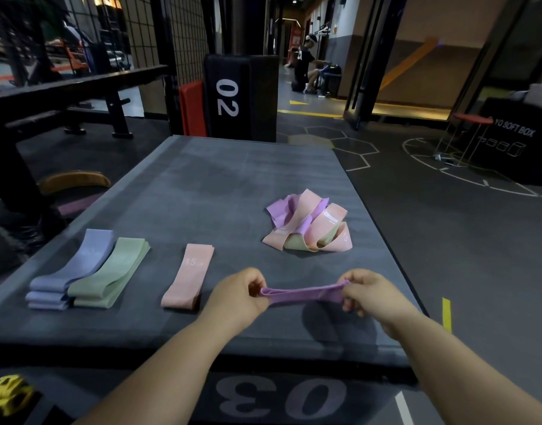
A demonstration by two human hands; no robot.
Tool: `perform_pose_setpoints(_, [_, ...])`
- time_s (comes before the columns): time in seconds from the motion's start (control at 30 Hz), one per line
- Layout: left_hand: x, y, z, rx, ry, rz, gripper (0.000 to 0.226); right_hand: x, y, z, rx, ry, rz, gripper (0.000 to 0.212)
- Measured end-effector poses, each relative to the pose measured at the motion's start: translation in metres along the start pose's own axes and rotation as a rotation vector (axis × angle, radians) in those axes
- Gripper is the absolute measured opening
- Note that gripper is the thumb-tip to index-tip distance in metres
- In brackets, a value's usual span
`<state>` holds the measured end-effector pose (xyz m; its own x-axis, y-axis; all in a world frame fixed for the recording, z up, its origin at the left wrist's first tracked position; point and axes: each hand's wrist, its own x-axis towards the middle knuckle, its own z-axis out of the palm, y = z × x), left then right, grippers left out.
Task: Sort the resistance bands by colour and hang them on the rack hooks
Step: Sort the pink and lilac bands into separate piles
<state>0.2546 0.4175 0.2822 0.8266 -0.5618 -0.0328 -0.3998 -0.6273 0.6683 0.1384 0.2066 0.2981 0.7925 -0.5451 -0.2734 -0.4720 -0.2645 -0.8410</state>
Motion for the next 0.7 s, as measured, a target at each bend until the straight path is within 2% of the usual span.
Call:
perform_pose_setpoints(0.1, [-0.001,0.002,0.001,-0.018,0.01,0.065,0.02,0.001,-0.001,-0.001,0.146,-0.031,0.032,0.017])
perform_pose_setpoints(0.27, [-0.006,0.004,0.001,0.096,0.049,0.18,0.011,0.006,0.004,-0.006,0.298,-0.042,0.044,0.01])
perform_pose_setpoints(0.37, [-0.007,0.004,0.002,0.164,0.029,0.272,0.015,0.011,0.011,-0.006,0.116,0.026,-0.021,0.007])
perform_pose_setpoints(0.5, [-0.006,0.001,0.009,0.221,-0.042,0.403,0.021,0.015,0.019,-0.003,-0.055,0.114,-0.09,0.014])
perform_pose_setpoints(0.7, [-0.009,-0.001,0.017,0.284,-0.106,0.454,0.027,0.014,0.025,0.002,-0.32,0.135,-0.197,0.017])
